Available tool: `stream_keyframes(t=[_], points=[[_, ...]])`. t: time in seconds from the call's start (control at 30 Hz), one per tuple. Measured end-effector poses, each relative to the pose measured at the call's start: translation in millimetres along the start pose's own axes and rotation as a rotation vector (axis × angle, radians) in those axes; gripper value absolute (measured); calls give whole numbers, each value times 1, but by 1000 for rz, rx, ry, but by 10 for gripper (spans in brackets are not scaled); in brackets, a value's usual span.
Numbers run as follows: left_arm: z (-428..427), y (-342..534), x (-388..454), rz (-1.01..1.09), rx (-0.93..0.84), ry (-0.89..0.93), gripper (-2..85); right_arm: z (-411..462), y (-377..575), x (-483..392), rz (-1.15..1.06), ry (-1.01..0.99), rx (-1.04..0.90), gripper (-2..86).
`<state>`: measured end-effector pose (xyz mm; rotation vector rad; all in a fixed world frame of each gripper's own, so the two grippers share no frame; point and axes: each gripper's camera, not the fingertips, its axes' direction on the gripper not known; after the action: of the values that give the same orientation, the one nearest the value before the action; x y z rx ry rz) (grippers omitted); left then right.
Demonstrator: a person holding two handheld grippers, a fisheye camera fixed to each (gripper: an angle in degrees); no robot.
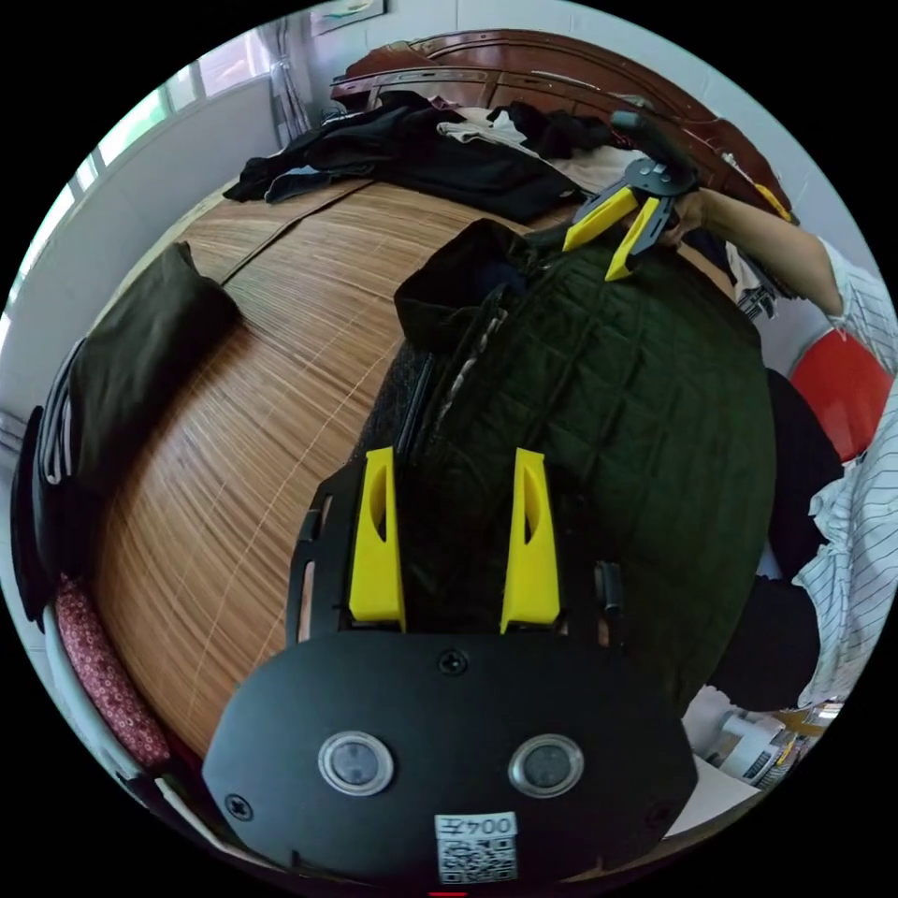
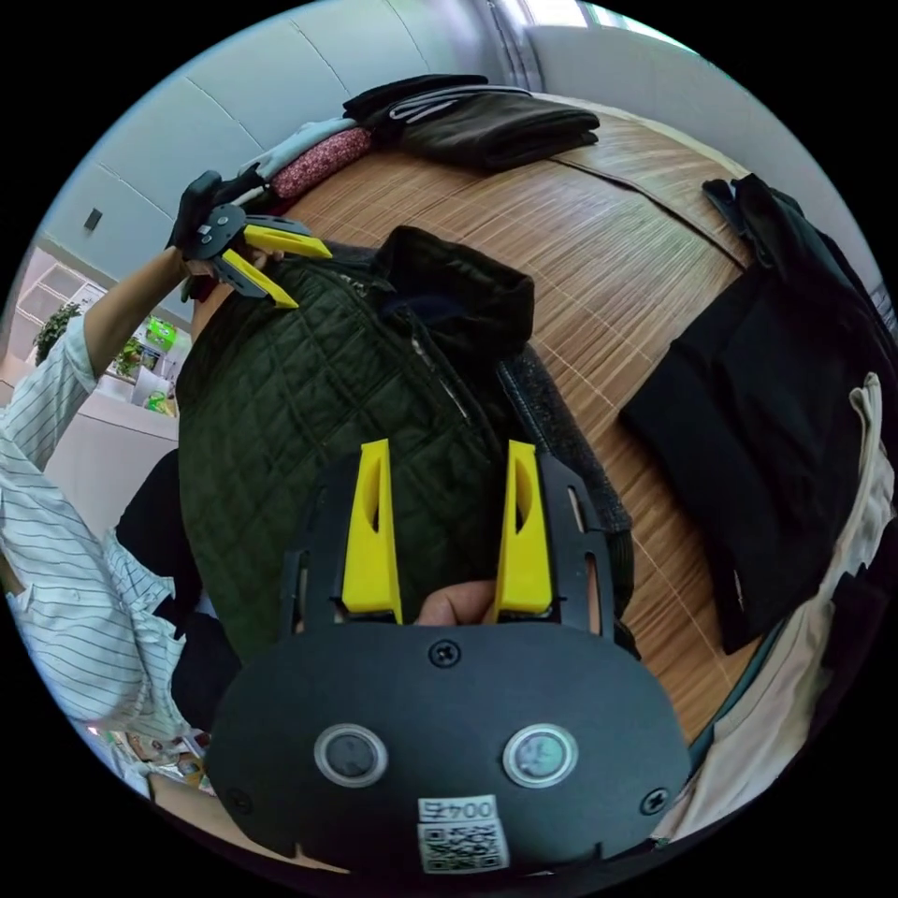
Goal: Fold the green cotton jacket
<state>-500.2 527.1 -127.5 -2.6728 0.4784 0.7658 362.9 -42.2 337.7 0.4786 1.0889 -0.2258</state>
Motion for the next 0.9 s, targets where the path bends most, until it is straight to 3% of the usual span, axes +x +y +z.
stream_keyframes(t=[0.27, 0.43, 0.53, 0.67, 0.9], points=[[15, 4, 1, -4, -4, 35, 107, 12, 7, -1, -29, 3, 42, 80], [14, 17, 22, 2, 59, -74, 42, 7, 20, -19, -36, 92, 138, 39], [21, 28, 44, 10, 98, -162, 26, 11, 28, -30, -36, 103, 172, 46], [38, 39, 75, 43, 121, -310, 17, 24, 25, -46, -60, 145, 141, 123], [70, 45, 90, 47, 116, -374, 13, 23, -2, -33, -54, 173, 101, 159]])
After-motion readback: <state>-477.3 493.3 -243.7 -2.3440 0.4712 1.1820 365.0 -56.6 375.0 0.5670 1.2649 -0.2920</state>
